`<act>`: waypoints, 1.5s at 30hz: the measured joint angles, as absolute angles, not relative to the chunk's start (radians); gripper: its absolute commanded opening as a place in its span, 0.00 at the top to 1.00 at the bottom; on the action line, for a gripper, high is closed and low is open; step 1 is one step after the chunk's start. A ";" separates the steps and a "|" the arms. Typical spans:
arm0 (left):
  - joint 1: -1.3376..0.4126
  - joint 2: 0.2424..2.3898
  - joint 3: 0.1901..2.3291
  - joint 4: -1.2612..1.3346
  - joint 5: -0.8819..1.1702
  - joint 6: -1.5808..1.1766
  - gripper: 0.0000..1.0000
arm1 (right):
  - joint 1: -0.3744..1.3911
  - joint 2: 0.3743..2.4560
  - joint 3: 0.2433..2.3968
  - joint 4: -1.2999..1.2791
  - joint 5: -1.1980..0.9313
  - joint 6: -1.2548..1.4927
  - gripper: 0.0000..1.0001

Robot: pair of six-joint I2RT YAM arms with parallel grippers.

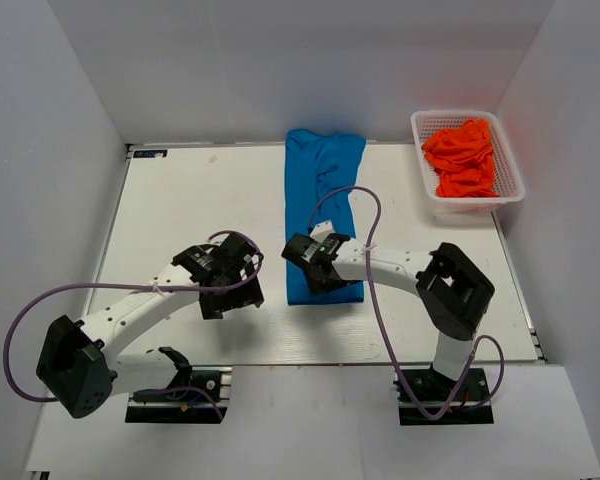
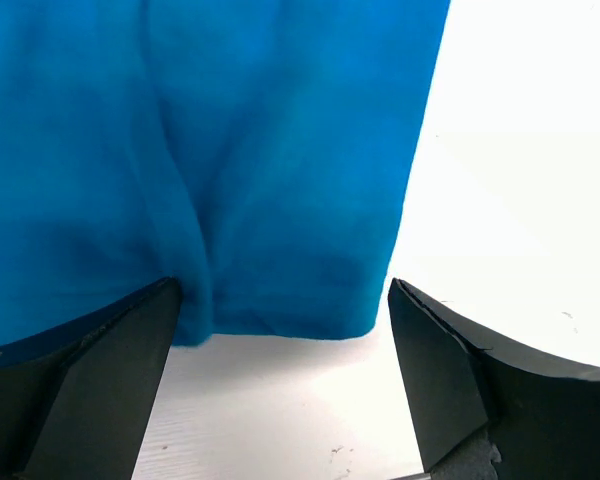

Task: Fold and stack the t-shirts
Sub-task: Rotate the tshirt 90 degrees, then grab the bottom of the folded rectangular tshirt with both arms

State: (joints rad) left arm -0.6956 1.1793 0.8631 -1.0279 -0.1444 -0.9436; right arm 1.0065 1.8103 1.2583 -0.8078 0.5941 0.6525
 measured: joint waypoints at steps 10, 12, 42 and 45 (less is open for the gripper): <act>-0.696 1.227 0.867 -0.997 -0.126 -0.916 0.00 | 0.958 1.760 1.115 -0.666 0.486 0.658 0.10; -0.696 1.241 0.872 -0.979 -0.115 -0.905 0.00 | 0.951 1.750 1.103 -0.640 0.462 0.648 0.10; -0.722 1.697 0.980 -0.648 0.167 -0.723 0.65 | 0.682 1.429 0.753 -0.432 0.109 0.691 0.46; -0.725 1.696 0.970 -0.633 0.185 -0.725 0.67 | 0.661 1.456 0.748 -0.390 0.049 0.690 0.58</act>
